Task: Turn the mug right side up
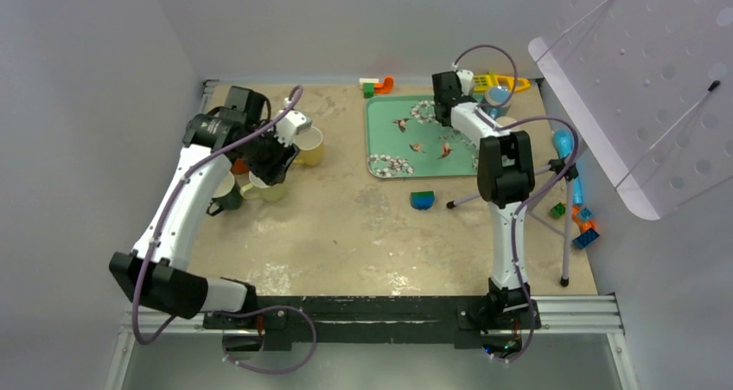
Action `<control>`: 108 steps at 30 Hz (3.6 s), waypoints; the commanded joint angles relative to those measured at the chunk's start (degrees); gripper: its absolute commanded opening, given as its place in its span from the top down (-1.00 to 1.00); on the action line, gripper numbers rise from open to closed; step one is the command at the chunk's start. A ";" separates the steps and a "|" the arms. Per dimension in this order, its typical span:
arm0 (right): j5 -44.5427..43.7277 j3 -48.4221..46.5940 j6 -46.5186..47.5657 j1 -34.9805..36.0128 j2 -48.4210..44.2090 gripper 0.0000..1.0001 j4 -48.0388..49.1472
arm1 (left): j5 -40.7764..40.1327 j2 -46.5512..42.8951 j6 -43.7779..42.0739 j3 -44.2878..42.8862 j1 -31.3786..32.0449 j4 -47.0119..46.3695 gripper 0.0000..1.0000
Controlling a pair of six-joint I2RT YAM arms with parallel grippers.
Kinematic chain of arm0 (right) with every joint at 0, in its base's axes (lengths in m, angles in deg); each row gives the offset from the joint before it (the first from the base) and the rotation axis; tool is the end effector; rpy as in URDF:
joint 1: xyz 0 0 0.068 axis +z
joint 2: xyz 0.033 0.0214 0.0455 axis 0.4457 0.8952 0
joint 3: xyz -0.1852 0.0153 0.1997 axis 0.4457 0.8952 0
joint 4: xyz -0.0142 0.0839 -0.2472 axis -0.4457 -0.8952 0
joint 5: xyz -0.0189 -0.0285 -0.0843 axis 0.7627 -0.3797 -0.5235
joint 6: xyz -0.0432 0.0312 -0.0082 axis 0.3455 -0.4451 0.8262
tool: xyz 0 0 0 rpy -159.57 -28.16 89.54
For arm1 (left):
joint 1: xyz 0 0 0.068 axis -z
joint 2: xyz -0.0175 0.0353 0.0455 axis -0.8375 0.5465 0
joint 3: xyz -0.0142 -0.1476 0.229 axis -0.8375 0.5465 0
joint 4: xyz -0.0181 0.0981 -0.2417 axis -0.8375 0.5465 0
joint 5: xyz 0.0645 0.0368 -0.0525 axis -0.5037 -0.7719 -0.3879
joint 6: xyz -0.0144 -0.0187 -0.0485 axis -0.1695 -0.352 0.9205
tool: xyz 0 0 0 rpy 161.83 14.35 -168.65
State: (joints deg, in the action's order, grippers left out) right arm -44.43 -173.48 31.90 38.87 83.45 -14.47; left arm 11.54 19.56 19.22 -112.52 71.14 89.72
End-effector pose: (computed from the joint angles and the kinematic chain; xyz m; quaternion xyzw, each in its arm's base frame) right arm 0.5105 0.0937 0.1824 0.1793 0.8823 -0.1212 0.4180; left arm 0.2493 -0.0688 0.3598 0.3391 0.9105 -0.0529 0.2306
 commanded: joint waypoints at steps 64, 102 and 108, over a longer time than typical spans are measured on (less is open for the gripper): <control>-12.72 36.94 -3.49 18.64 -50.50 -0.64 1.91 | -7.59 4.59 10.67 -5.93 11.78 -3.91 1.00; -14.42 36.49 -27.29 -1.04 -30.45 -0.64 -0.49 | -9.00 11.04 2.79 -5.15 16.13 -1.06 0.08; -11.44 34.61 -25.53 -2.32 -27.10 -0.48 1.37 | -5.96 8.29 2.82 -6.12 16.09 -0.02 0.07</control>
State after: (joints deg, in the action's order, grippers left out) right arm -57.70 -135.71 7.05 37.08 54.47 -15.11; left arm 2.44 30.42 23.11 -116.12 87.53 88.96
